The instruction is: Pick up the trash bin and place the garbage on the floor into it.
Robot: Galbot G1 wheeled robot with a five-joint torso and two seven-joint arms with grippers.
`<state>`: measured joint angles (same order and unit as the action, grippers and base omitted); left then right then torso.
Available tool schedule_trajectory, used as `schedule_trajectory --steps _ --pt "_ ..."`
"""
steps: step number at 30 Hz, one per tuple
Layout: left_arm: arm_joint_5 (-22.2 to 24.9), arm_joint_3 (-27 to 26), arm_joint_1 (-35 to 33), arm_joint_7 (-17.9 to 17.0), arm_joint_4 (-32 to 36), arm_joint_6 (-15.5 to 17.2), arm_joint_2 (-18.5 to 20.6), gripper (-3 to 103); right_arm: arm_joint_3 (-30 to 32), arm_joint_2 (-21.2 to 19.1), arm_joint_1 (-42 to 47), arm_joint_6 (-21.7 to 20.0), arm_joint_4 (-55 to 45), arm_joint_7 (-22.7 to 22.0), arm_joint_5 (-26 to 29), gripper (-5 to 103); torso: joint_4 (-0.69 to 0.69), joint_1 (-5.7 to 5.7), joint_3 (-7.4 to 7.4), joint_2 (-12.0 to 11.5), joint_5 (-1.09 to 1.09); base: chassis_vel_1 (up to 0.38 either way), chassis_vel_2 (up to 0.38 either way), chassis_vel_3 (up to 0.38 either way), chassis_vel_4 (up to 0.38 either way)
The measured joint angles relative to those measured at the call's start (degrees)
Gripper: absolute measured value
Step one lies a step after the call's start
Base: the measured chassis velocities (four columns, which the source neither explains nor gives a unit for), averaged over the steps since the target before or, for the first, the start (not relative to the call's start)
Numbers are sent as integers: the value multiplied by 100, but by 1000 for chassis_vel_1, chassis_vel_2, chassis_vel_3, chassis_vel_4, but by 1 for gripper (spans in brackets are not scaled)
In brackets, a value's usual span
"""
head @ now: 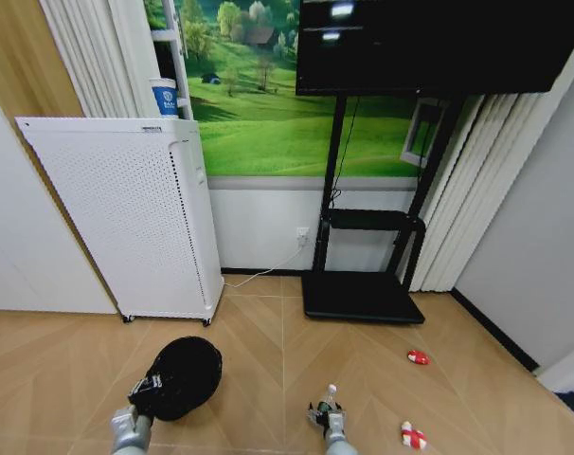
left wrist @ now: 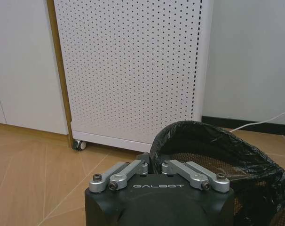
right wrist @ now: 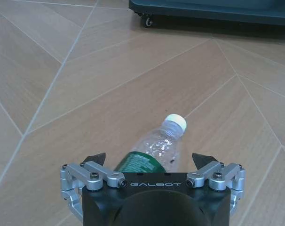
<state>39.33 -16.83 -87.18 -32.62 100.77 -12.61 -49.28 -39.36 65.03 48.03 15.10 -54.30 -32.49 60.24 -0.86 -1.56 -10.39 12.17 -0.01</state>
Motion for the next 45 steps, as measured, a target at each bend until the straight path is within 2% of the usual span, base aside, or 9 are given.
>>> schedule_trajectory --steps 5,8,14,17,24,27,31,36,45 --pt "3 32 38 3 -21 -9 5 7 18 88 78 102 232 169 -38 103 -2 0 0 0 0 0 0 0 0" --pt "2 41 51 10 -18 -28 5 7 67 204 118 157 409 259 -58 98 -1 0 0 0 2 0 0 0 0" --pt "17 65 71 33 -13 -36 71 7 134 303 78 260 614 402 -32 79 0 0 0 0 1 0 0 0 0" --pt "45 150 157 34 -77 -35 117 7 150 182 62 274 473 396 -21 62 -1 0 0 0 2 0 0 0 0" --pt "170 429 440 -34 -188 -13 154 7 228 -48 87 326 157 300 -28 36 -1 0 -1 0 0 0 0 0 0" --pt "218 506 515 -64 -198 12 181 7 251 -90 100 354 93 276 -63 34 -1 0 0 0 1 0 0 0 0" --pt "415 756 893 -155 -297 83 371 7 374 -469 119 477 -418 159 -335 24 -2 0 -1 0 1 0 0 0 0" --pt "724 1128 1626 -277 -583 170 510 7 501 -1118 3 598 -1911 17 -933 24 -1 0 -1 0 1 0 0 0 0" --pt "963 1812 2534 -458 -873 278 472 7 447 -1685 -175 644 -3738 -171 -1523 24 -3 0 -1 0 2 0 0 0 0"
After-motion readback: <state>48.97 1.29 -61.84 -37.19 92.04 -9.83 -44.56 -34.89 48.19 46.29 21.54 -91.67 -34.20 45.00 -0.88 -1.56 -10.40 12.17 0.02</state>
